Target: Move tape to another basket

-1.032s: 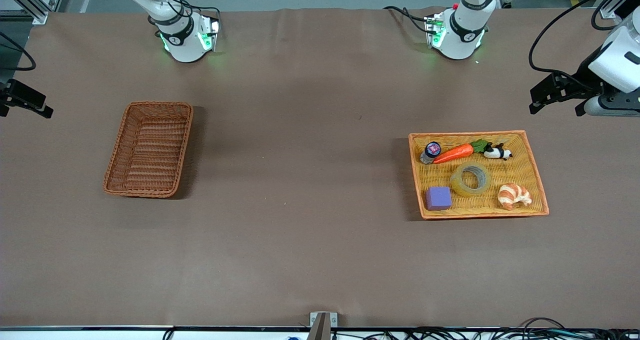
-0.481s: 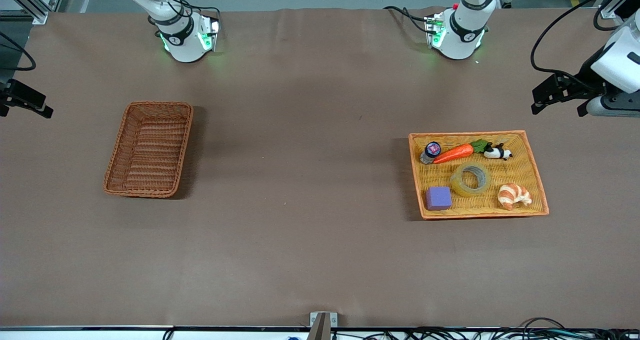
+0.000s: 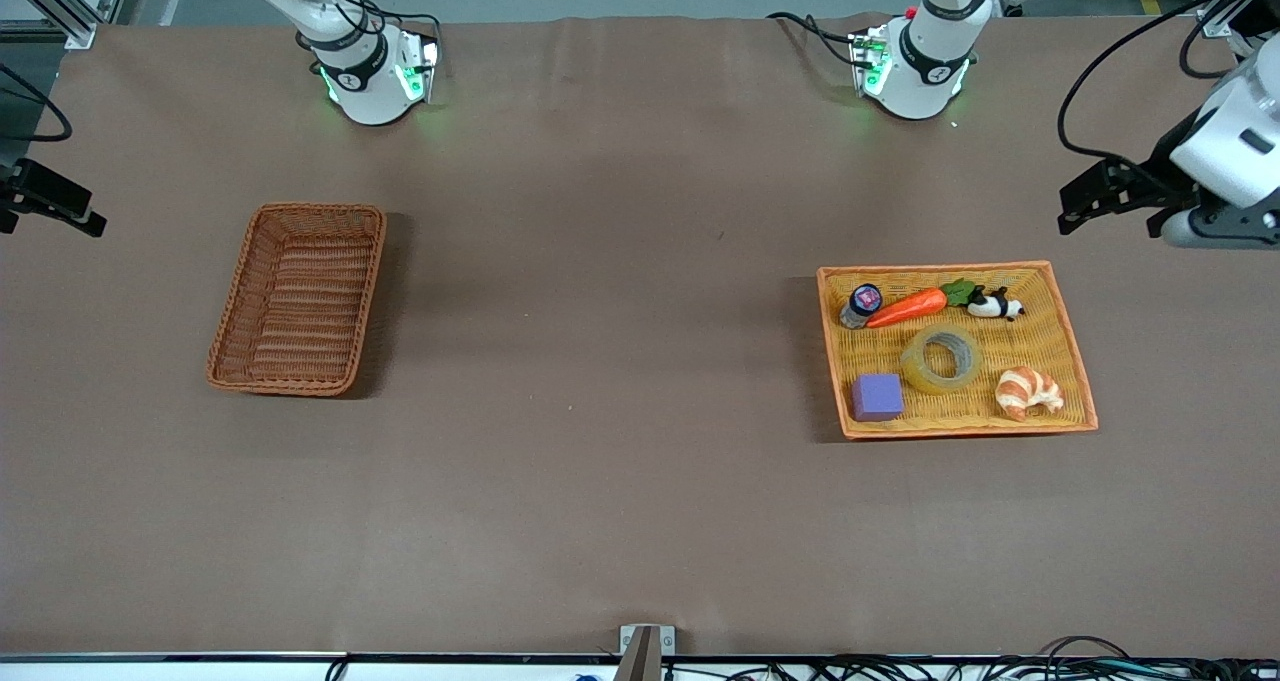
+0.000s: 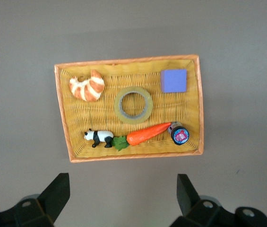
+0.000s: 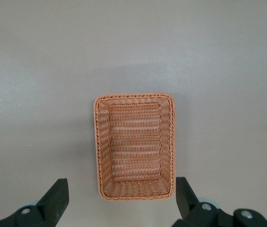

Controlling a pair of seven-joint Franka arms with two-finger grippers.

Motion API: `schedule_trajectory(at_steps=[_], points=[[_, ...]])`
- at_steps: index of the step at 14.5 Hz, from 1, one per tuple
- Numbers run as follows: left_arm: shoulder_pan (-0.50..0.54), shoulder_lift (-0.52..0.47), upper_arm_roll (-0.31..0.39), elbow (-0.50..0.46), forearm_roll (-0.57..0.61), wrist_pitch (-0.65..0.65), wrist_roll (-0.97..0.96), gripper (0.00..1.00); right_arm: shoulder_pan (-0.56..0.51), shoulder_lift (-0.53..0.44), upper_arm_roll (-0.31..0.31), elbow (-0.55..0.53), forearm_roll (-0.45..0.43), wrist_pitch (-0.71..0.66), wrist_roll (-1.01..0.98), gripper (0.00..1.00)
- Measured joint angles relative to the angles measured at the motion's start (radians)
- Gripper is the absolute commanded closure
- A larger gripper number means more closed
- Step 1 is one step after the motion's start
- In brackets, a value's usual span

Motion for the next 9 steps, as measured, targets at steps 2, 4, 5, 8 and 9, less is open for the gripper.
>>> schedule_trajectory(at_steps=[2,4,5,8,9], points=[[0.007,0.021,0.004,-0.042,0.000,0.039,0.000,0.00,0.000,0.000,0.000,0.000,0.000,0.000,0.000,0.00],[0.009,0.055,0.011,-0.090,0.000,0.107,0.000,0.00,0.000,0.000,0.000,0.000,0.000,0.000,0.000,0.00],[0.009,0.077,0.013,-0.115,0.000,0.141,0.000,0.00,0.000,0.000,0.000,0.000,0.000,0.000,0.000,0.00],[0.009,0.161,0.013,-0.180,0.000,0.249,0.000,0.00,0.000,0.000,-0.001,0.000,0.000,-0.001,0.000,0.00],[0.009,0.189,0.015,-0.200,0.000,0.297,0.000,0.00,0.000,0.000,-0.001,0.000,0.000,-0.001,0.000,0.00]])
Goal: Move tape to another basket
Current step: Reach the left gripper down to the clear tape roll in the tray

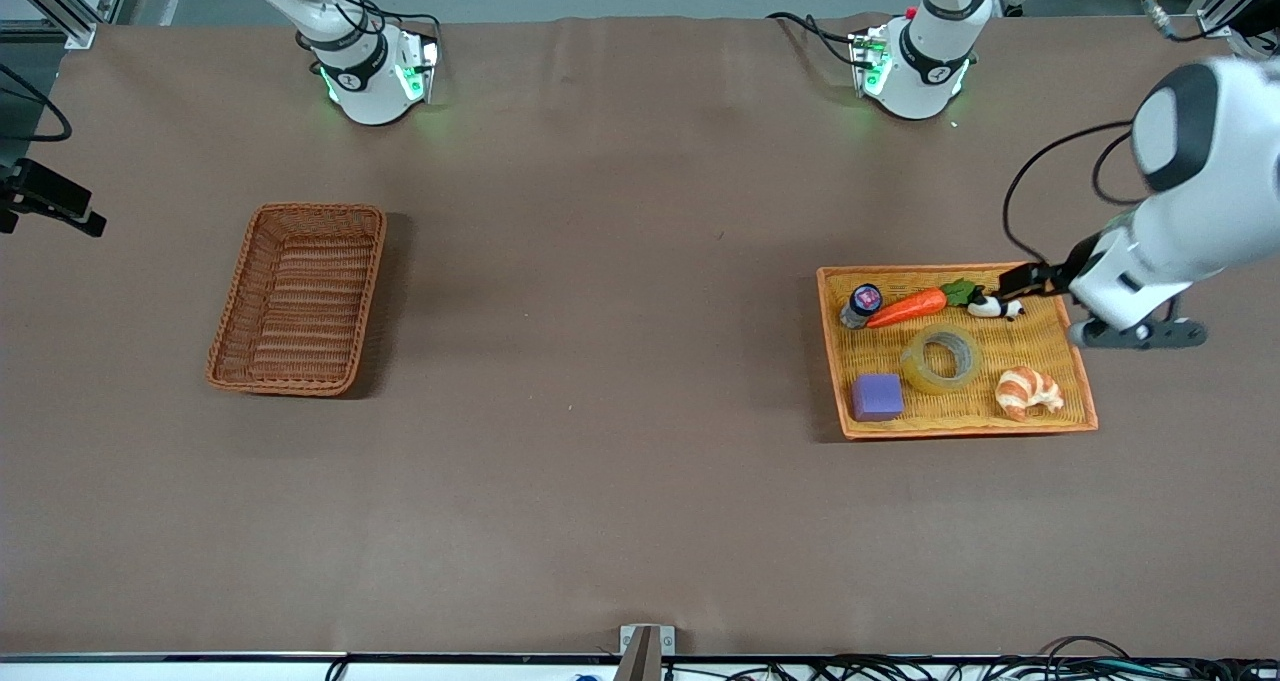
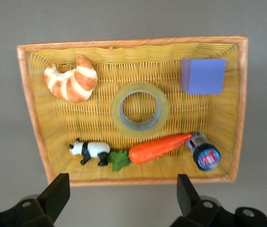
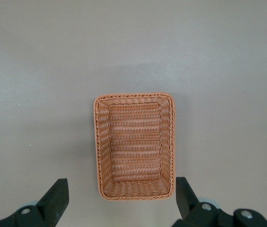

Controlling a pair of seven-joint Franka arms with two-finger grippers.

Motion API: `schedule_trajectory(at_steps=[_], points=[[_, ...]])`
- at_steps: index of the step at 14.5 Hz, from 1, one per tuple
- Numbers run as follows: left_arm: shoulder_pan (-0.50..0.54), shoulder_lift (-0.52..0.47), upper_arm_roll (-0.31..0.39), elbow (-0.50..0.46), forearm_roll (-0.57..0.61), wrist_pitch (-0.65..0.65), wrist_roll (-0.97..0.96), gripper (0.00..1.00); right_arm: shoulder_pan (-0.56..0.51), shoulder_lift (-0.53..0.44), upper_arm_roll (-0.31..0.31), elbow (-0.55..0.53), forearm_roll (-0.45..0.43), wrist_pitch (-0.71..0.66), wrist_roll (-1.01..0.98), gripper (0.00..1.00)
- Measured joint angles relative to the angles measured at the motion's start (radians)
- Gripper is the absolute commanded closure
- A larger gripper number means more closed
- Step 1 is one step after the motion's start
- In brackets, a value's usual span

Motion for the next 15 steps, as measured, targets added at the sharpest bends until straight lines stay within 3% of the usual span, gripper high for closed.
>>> schedule_trajectory(at_steps=[5,12,14,15], points=[[0.004,0.119,0.017,-0.102,0.000,0.248,0.000,0.00,0.000,0.000,-0.001,-0.001,0.000,-0.001,0.000,0.00],[0.014,0.259,0.019,-0.167,0.000,0.448,0.000,0.02,0.000,0.000,-0.001,-0.001,0.000,-0.003,0.000,0.00],[0.015,0.280,0.019,-0.194,0.000,0.495,0.000,0.12,0.000,0.000,-0.001,-0.001,0.000,-0.003,0.000,0.00],[0.017,0.290,0.019,-0.207,0.000,0.523,0.000,0.39,0.000,0.000,-0.001,-0.002,0.000,-0.003,0.000,0.00]])
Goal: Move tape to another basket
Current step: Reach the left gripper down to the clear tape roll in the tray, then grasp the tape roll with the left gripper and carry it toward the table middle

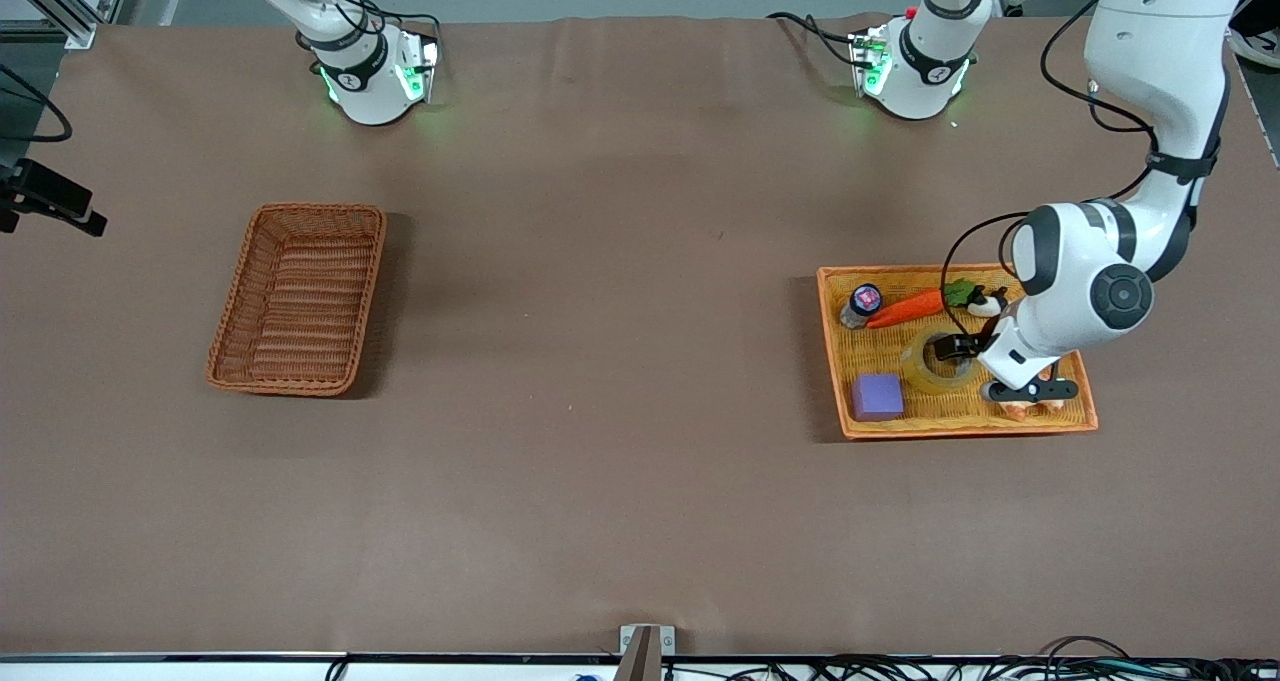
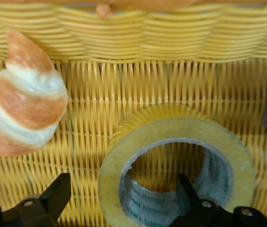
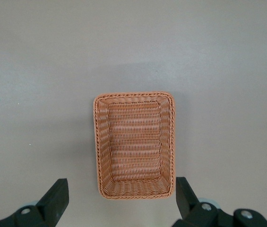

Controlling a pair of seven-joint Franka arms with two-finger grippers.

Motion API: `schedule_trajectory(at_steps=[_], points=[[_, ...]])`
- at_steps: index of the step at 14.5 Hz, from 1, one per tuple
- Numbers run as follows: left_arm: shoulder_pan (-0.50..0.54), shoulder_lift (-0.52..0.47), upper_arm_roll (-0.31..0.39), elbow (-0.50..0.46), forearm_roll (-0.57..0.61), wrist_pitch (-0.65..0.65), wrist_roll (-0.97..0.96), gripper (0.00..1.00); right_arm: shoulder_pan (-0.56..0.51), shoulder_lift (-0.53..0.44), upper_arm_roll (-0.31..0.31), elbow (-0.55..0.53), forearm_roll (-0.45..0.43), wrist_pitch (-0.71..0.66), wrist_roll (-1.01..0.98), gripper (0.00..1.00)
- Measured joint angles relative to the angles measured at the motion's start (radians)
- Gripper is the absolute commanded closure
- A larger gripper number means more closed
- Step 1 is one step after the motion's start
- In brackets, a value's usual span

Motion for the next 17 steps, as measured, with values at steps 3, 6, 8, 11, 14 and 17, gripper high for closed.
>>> schedule_trajectory(at_steps=[3,6,8,11,14,17], points=[[0.008,0.023,0.000,-0.029,0.000,0.060,0.002,0.95,0.000,0.000,0.000,0.000,0.000,0.000,0.000,0.00],[0.014,0.005,0.003,-0.030,0.000,0.068,0.010,1.00,0.000,0.000,0.000,0.000,0.000,0.000,0.000,0.00],[0.013,-0.010,0.002,-0.031,0.001,0.068,0.010,1.00,0.000,0.000,0.000,0.000,0.000,0.000,0.000,0.00],[0.013,-0.061,0.001,-0.028,0.001,0.042,0.010,1.00,0.000,0.000,0.000,0.000,0.000,0.000,0.000,0.00],[0.010,-0.156,-0.034,0.020,0.001,-0.104,0.010,1.00,0.000,0.000,0.000,-0.001,0.000,0.000,0.000,0.00],[0.007,-0.204,-0.154,0.138,0.001,-0.291,-0.072,0.99,-0.003,0.000,-0.002,-0.001,0.000,0.000,0.000,0.00]])
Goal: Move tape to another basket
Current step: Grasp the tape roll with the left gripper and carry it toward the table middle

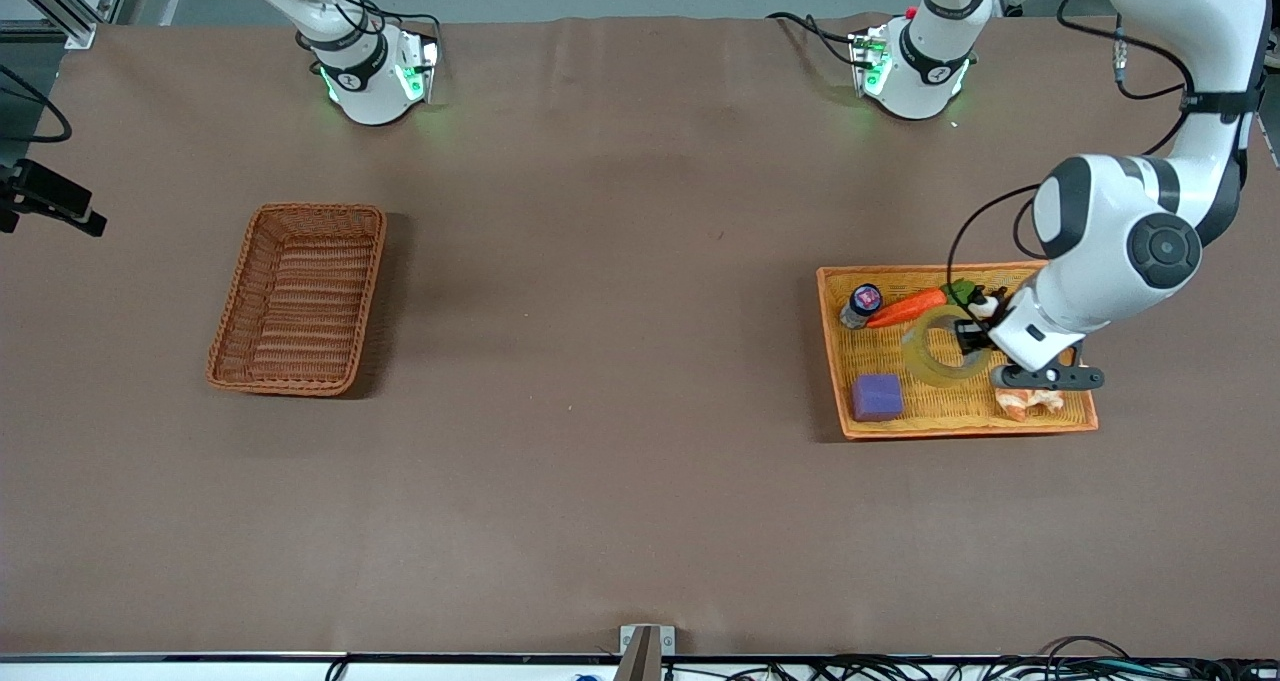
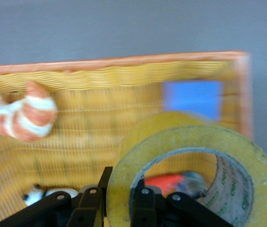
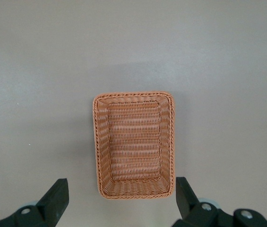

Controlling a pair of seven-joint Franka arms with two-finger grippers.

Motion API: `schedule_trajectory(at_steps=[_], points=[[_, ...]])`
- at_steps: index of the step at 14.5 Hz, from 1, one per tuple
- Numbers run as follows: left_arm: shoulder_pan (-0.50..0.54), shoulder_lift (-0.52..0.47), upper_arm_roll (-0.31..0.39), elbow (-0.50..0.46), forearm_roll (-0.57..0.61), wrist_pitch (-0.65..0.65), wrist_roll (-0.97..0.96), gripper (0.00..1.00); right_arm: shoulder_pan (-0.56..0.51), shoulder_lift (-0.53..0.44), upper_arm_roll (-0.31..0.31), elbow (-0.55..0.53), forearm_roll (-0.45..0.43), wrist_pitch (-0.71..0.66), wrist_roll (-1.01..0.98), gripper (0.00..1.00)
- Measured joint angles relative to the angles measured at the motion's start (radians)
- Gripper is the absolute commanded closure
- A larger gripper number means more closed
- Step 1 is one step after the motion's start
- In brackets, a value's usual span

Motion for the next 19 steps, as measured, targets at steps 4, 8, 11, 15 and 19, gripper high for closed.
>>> schedule_trajectory(at_steps=[4,8,11,15,19], points=[[-0.015,0.057,-0.218,0.125,0.014,-0.057,-0.266,0.94,-0.001,0.000,-0.002,0.000,0.011,0.000,0.000,0.00],[-0.069,0.259,-0.383,0.280,0.196,-0.056,-0.574,0.95,-0.001,0.000,-0.003,-0.001,0.012,0.000,0.000,0.00],[-0.197,0.433,-0.420,0.405,0.344,-0.052,-0.801,0.95,-0.001,0.000,-0.004,-0.002,0.013,0.000,0.000,0.00],[-0.425,0.612,-0.347,0.603,0.364,-0.044,-0.884,0.93,-0.001,0.000,-0.004,-0.002,0.013,0.000,0.000,0.00],[-0.613,0.723,-0.209,0.741,0.363,0.103,-0.900,0.75,-0.001,0.000,-0.004,-0.005,0.014,0.000,0.000,0.00]])
